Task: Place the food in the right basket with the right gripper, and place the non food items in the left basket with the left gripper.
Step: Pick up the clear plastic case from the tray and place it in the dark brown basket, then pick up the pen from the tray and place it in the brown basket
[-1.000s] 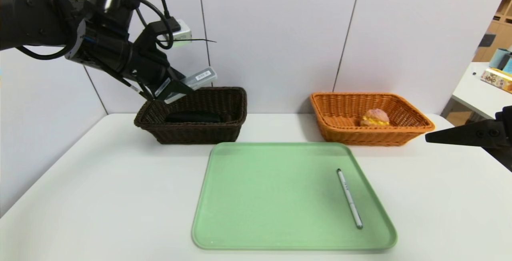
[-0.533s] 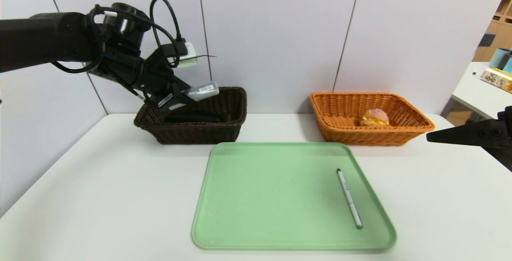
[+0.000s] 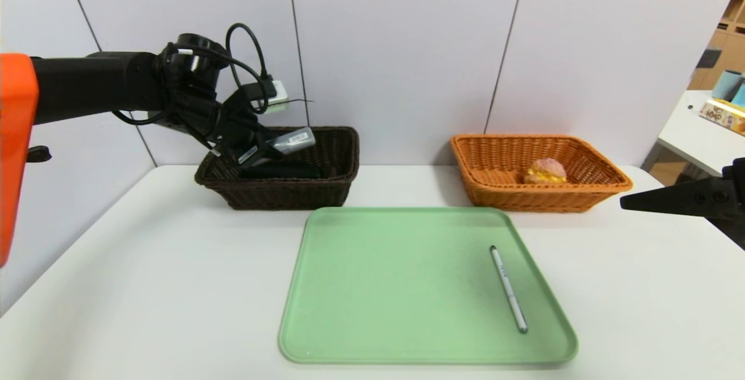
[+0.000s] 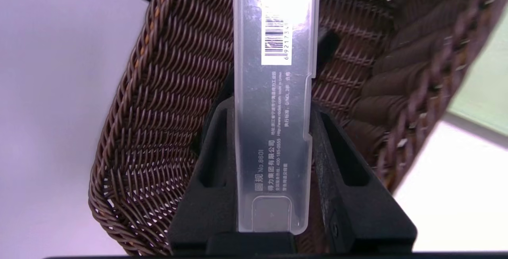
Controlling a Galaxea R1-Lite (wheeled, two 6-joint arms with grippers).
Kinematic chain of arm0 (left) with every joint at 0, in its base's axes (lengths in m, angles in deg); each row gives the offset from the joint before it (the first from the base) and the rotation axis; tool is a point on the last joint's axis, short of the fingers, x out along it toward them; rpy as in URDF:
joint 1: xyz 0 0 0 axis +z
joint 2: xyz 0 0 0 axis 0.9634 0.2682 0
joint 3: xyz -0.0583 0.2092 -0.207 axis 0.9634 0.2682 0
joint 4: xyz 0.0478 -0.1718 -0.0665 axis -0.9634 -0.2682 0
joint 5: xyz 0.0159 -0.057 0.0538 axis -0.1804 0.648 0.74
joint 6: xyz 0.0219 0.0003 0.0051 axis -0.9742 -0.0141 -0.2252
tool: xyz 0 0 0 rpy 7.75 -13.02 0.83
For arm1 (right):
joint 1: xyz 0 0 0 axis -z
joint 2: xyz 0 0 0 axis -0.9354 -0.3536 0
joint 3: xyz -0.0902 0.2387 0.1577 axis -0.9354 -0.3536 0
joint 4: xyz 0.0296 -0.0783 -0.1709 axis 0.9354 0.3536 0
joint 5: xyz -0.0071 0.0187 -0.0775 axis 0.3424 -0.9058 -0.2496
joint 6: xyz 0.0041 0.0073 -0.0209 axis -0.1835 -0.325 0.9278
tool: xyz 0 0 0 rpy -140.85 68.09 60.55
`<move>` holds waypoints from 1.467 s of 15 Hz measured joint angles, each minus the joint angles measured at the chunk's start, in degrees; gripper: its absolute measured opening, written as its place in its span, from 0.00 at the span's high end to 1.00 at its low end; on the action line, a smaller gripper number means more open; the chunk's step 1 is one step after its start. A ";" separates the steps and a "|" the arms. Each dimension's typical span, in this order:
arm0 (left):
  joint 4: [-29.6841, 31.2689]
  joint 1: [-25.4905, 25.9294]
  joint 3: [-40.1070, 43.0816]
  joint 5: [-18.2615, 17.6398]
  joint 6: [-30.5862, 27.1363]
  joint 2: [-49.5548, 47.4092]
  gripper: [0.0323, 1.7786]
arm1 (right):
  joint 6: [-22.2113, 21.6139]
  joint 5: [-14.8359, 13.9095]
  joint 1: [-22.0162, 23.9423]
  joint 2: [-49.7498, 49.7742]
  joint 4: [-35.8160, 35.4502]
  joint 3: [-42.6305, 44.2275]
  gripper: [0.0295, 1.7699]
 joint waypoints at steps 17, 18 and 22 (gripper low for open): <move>0.52 -13.81 1.18 6.42 33.06 -10.06 0.13 | -0.22 -0.39 0.09 -0.41 -0.05 -0.96 0.04; 0.51 -16.71 1.82 9.68 37.05 -10.78 0.12 | -0.22 -0.41 0.09 -0.52 -0.02 -1.11 0.04; 0.46 -26.93 8.11 22.15 51.71 -12.82 0.09 | 0.22 -0.33 -0.09 -1.23 -0.13 -2.10 0.04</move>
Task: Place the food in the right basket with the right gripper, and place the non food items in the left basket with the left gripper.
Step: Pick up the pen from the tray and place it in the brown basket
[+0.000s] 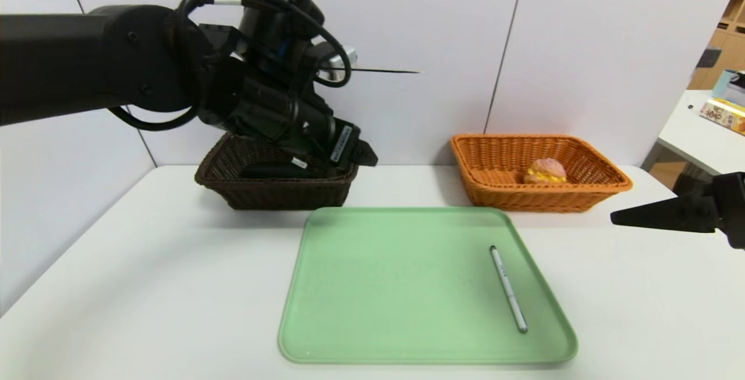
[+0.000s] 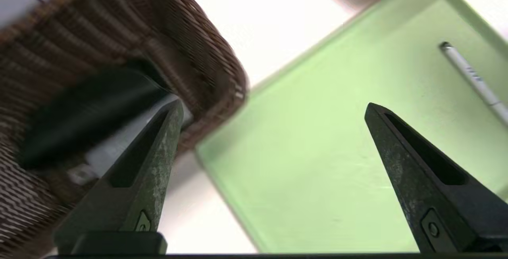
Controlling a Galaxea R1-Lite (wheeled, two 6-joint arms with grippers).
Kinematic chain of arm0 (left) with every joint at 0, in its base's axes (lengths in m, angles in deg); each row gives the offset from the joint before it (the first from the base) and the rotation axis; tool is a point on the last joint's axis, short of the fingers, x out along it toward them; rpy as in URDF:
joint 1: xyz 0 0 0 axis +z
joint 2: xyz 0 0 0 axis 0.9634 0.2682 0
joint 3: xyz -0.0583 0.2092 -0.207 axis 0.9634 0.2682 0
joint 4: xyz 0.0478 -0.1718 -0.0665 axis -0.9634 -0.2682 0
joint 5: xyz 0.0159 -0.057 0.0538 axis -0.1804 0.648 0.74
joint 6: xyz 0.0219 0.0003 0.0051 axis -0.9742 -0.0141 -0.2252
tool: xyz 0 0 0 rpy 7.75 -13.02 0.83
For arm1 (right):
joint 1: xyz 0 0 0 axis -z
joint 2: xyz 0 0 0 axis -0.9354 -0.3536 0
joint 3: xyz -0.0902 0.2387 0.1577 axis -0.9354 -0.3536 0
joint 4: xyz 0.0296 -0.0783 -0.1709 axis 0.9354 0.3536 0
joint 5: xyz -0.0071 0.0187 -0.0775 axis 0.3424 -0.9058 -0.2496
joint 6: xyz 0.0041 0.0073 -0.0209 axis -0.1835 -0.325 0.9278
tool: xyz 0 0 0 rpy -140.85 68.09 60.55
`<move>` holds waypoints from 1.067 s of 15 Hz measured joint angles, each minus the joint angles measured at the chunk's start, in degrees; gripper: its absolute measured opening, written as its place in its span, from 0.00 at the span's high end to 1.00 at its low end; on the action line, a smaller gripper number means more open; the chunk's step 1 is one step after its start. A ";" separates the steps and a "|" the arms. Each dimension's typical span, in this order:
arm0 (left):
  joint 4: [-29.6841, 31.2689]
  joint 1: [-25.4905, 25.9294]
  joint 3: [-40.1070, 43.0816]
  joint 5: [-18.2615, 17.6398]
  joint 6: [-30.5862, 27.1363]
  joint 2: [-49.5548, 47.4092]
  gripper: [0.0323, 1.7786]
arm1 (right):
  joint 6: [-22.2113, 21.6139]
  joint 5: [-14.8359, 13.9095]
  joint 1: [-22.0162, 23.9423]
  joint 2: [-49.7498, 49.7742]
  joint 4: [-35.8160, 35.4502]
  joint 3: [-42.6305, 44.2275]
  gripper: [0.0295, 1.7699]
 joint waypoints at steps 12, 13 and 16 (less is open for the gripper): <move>0.61 -17.59 7.41 14.23 14.35 2.24 0.05 | -1.60 0.21 -1.22 -2.21 -0.71 -0.11 0.04; 0.57 -19.27 6.33 16.79 16.09 4.22 0.05 | -1.57 0.22 -1.13 -2.21 -0.71 -0.11 0.04; -1.22 -23.14 -0.12 23.32 21.58 10.89 0.05 | -1.66 0.18 -0.77 -1.99 -0.63 -0.17 0.04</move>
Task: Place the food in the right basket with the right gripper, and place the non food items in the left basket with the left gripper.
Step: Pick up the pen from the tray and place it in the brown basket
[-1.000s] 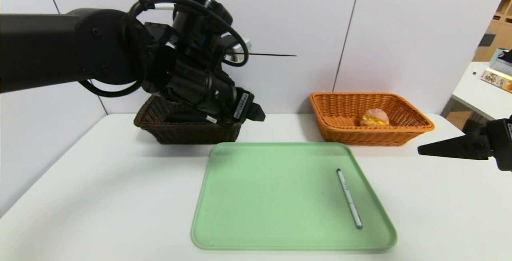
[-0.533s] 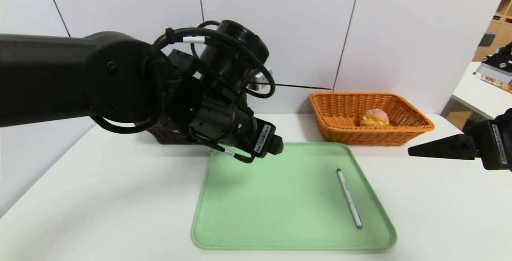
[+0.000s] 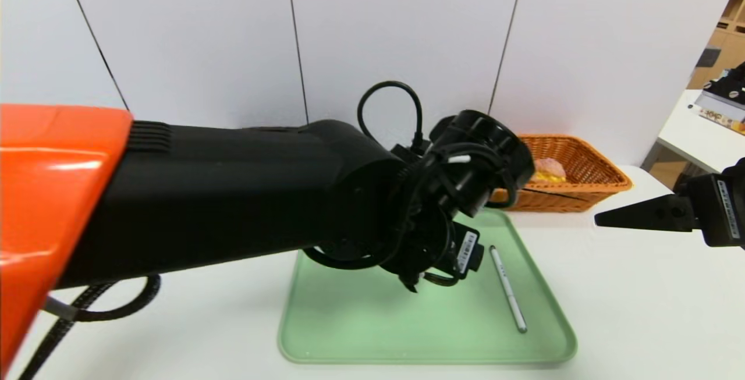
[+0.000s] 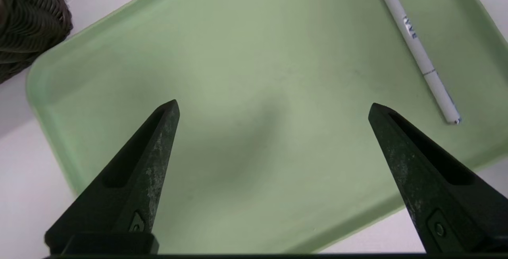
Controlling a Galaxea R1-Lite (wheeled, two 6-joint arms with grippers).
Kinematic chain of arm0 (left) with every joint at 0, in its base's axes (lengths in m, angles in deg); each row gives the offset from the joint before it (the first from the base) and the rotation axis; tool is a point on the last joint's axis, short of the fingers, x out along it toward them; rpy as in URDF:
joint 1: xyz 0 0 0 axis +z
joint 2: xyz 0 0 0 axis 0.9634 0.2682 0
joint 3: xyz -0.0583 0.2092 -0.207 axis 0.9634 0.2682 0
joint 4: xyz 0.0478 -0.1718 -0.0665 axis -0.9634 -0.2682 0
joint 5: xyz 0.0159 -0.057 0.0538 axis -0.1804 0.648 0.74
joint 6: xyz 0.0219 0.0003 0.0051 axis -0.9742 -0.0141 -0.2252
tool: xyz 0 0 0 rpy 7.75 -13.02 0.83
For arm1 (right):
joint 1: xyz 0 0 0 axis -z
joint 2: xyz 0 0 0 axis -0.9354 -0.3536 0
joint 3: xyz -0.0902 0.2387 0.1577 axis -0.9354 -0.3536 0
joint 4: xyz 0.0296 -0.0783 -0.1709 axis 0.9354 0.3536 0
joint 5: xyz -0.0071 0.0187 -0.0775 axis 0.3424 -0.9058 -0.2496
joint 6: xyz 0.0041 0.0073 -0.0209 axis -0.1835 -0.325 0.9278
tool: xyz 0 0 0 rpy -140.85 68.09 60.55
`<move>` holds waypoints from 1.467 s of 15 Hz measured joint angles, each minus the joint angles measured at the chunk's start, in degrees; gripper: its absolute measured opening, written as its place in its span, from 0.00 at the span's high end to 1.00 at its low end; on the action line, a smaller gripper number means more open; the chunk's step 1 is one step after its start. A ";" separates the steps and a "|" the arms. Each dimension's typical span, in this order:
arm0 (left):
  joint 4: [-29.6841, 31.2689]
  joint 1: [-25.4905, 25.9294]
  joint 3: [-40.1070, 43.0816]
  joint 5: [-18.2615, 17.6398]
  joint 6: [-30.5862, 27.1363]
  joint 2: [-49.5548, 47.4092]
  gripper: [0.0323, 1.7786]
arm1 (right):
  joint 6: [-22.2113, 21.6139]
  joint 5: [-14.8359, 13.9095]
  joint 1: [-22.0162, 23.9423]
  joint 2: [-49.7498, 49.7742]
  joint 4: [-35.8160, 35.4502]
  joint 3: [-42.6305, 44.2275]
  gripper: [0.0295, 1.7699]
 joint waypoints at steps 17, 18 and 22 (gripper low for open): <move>-3.00 -5.60 -8.35 11.50 13.70 11.62 0.05 | -2.84 -1.88 0.41 7.61 0.83 -2.83 0.04; -1.56 -5.84 -8.35 11.47 13.28 11.78 0.05 | -2.83 -2.34 0.41 8.33 0.83 -3.17 0.04; 3.86 -6.39 -8.46 11.25 9.37 12.69 0.05 | -2.95 -2.56 0.41 11.30 1.16 -3.57 0.04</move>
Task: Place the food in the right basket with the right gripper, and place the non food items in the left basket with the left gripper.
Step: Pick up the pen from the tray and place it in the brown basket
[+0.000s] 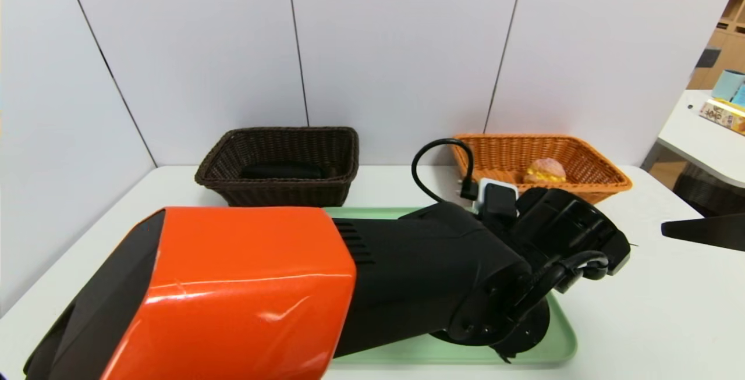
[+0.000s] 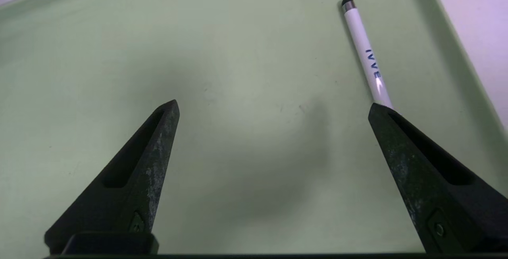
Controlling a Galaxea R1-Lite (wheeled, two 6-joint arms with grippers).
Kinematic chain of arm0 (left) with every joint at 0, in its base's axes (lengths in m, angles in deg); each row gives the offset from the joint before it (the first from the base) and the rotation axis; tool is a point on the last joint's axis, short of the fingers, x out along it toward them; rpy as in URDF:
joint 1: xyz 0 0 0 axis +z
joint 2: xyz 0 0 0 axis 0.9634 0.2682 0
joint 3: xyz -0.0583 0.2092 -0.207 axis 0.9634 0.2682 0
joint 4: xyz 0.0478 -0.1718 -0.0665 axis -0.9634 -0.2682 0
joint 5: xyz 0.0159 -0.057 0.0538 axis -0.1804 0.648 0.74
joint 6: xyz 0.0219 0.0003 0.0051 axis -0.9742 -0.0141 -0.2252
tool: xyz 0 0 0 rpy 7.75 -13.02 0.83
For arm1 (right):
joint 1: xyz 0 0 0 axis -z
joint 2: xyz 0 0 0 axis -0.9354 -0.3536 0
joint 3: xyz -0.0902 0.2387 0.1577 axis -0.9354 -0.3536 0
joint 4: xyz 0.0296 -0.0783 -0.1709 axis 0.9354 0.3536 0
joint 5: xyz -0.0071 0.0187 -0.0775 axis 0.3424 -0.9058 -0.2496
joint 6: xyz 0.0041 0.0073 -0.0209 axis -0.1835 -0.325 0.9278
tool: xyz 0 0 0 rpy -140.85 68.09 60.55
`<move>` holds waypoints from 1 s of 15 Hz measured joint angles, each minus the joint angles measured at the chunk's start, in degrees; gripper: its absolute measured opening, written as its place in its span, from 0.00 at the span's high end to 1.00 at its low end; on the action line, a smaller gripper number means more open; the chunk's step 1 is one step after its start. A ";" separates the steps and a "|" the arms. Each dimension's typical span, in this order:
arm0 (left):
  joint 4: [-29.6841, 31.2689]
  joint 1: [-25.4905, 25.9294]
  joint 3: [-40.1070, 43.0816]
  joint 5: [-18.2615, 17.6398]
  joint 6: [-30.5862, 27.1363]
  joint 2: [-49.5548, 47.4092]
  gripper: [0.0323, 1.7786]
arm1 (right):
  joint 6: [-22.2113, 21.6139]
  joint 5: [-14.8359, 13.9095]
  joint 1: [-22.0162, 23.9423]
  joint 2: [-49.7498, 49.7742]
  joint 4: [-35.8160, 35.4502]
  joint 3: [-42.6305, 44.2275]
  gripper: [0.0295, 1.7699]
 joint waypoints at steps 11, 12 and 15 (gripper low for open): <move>8.07 -0.77 -0.16 -0.77 -3.21 4.38 0.05 | -0.05 -0.05 0.62 1.90 0.39 -0.84 0.04; 8.59 -0.77 -0.16 -1.35 -3.21 4.72 0.05 | -0.02 0.00 0.62 1.90 0.37 -0.84 0.04; 9.20 -0.77 -0.33 -1.94 -3.29 5.46 0.05 | -0.02 0.05 0.66 1.88 0.34 -0.98 0.04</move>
